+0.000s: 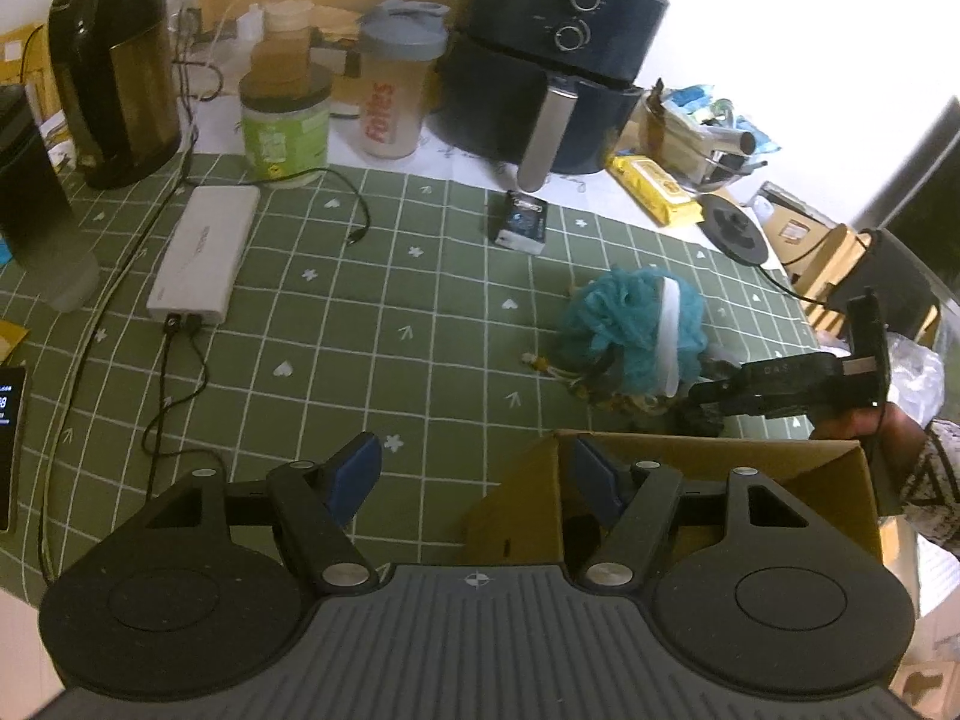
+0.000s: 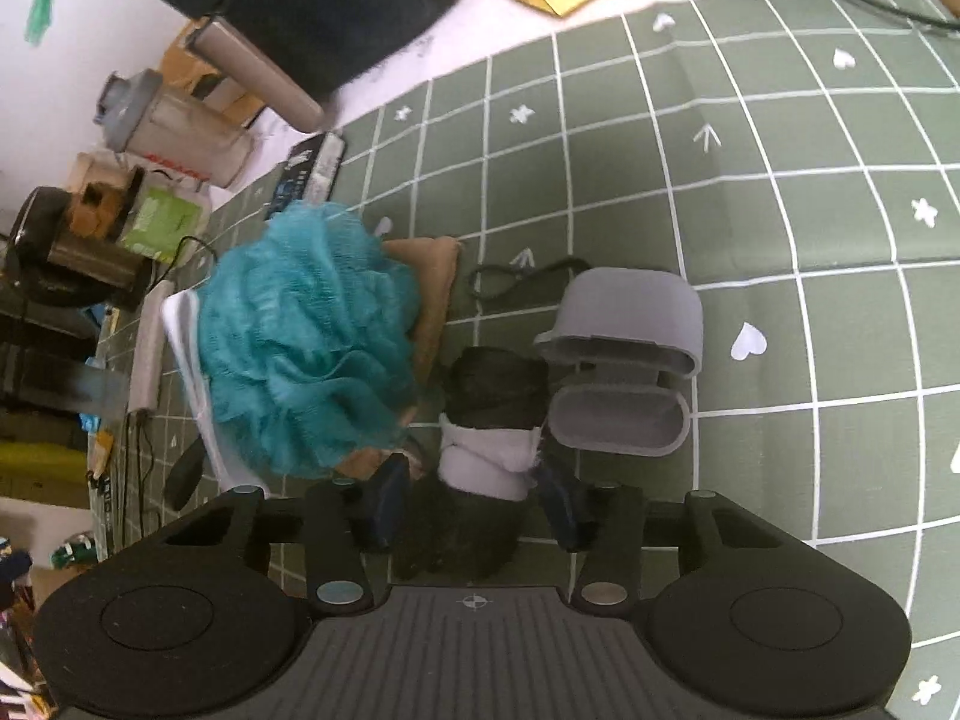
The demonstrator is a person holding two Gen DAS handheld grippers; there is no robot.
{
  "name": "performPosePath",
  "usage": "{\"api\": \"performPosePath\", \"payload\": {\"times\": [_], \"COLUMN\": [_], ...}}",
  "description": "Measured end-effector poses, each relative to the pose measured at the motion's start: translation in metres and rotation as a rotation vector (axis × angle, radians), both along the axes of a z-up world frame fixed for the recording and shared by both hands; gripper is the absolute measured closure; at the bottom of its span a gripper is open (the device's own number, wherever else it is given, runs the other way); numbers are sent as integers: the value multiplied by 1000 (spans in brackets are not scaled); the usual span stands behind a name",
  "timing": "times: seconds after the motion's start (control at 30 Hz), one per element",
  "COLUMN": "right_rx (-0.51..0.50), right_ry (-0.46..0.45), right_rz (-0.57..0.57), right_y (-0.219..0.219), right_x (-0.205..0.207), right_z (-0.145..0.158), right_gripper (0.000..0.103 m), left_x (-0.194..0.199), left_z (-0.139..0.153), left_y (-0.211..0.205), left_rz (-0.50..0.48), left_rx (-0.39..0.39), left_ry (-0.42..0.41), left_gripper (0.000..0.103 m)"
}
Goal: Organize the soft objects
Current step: 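Close the right gripper around the black rolled item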
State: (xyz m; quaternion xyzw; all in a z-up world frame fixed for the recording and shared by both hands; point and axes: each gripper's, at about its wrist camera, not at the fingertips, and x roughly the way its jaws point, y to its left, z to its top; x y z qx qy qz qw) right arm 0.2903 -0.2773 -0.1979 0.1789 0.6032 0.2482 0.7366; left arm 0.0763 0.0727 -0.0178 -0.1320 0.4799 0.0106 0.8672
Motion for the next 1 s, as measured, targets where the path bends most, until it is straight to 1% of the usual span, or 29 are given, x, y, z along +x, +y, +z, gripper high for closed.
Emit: {"api": "performPosePath", "payload": {"times": [0.07, 0.13, 0.23, 0.33, 0.43, 0.77, 0.87, 1.0], "right_rx": [-17, -16, -1, 10, 23, 48, 41, 28], "right_ry": [6, 16, 17, 0, -40, -168, -208, -261], "right_rz": [-3, -13, -35, -28, -13, -37, -45, -53], "right_y": [3, 4, 3, 1, -1, -19, -24, -29], "right_x": [1, 1, 1, -1, -2, -20, -27, -37], "right_z": [-5, -10, -12, -7, 3, 46, 58, 74], "right_gripper": [56, 63, 65, 65, 66, 66, 66, 66], "left_x": [-1, -2, -1, 0, 3, 25, 34, 46], "left_z": [0, -1, 0, 1, 3, 10, 12, 13], "left_y": [1, 1, 0, -1, -4, -20, -24, -31], "left_rz": [6, 10, 6, -5, -22, -110, -135, -169], "left_rx": [0, -1, -4, -3, -3, 10, 7, 27], "left_ry": [1, 1, -4, -12, -24, -57, -61, -53], "left_gripper": [34, 34, 34, 34, 34, 34, 34, 34]}}
